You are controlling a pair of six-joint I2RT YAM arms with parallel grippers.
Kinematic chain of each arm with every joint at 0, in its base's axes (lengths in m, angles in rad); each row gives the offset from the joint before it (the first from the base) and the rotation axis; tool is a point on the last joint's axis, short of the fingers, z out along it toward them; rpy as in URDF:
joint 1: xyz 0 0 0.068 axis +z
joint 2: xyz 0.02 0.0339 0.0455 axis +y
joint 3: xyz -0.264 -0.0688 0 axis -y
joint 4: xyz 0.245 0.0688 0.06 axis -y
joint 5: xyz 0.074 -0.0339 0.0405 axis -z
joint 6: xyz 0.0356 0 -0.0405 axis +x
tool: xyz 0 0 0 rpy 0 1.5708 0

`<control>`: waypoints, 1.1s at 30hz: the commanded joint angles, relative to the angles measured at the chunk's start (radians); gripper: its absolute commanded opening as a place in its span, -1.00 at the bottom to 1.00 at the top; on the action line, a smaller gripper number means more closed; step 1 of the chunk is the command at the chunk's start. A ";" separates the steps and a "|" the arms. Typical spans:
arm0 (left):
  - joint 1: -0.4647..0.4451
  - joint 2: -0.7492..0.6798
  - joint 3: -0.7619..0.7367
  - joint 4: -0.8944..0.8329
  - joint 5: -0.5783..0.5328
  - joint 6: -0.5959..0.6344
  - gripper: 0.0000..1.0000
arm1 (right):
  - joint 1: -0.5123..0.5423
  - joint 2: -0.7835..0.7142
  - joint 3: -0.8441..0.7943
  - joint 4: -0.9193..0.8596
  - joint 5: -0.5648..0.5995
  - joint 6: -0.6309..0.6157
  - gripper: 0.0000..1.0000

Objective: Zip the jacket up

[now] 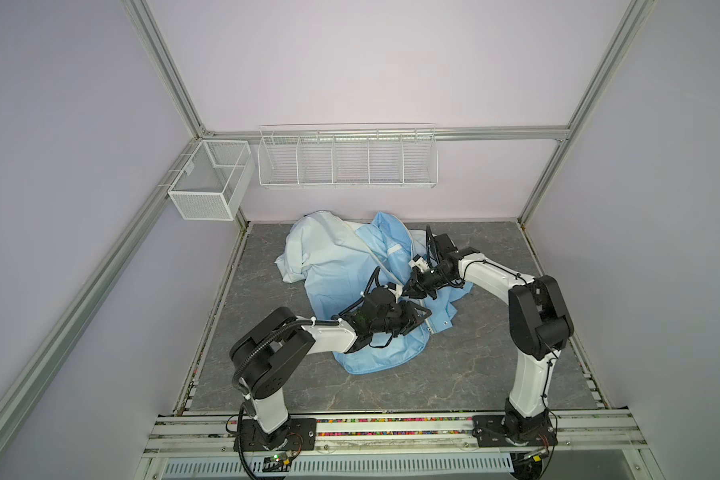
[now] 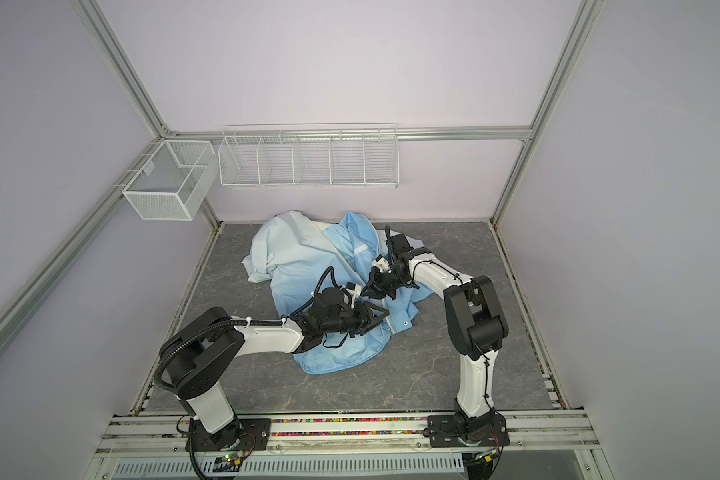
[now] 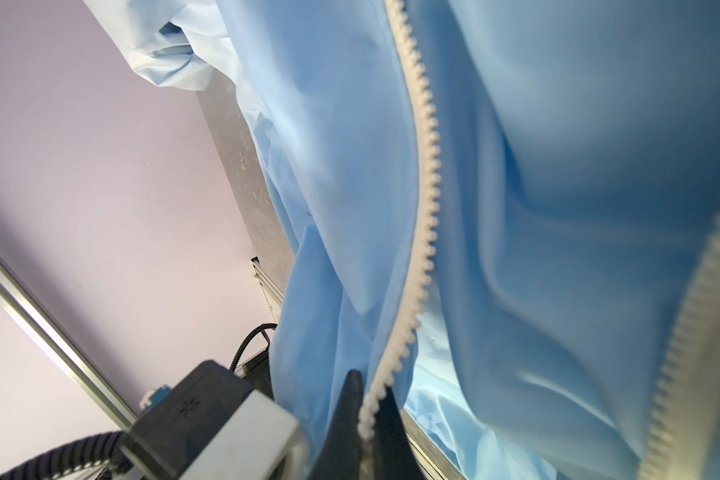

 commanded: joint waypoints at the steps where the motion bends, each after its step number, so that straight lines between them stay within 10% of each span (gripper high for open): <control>1: 0.012 -0.022 -0.029 0.037 -0.008 0.003 -0.12 | -0.004 0.005 0.012 0.004 -0.025 0.001 -0.85; 13: 0.072 -0.287 -0.091 -0.292 -0.205 0.158 0.06 | -0.007 0.002 0.036 -0.069 -0.003 -0.048 -0.85; 33: 0.091 -0.134 0.066 -0.278 -0.103 0.170 -0.13 | 0.006 -0.014 0.041 -0.089 0.002 -0.065 -0.85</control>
